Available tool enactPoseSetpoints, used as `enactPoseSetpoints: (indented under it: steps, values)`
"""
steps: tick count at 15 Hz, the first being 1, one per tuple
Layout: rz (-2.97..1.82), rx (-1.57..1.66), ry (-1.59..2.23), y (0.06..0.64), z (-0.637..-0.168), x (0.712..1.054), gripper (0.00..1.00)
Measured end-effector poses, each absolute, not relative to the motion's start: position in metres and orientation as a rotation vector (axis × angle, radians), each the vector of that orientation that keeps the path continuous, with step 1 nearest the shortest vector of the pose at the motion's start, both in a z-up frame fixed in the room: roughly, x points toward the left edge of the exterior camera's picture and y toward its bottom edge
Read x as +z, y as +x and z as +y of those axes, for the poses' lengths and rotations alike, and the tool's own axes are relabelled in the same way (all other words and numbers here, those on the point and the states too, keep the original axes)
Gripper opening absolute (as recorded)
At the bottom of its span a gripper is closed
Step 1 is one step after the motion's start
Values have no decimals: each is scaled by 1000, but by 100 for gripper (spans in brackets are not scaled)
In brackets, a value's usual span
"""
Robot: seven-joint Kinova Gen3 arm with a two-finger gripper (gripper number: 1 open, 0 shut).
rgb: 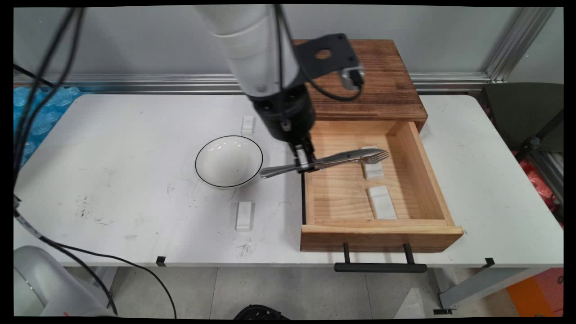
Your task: Place the picked object into the drawer
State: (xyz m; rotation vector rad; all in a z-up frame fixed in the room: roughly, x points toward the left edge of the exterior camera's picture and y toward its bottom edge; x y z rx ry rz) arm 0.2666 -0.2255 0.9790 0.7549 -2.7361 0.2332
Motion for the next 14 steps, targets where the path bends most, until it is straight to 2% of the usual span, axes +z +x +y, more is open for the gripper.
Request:
enactPoseSetpoints:
  steps: [14]
  values:
    - [-2805, 206, 697, 169, -280, 911, 0]
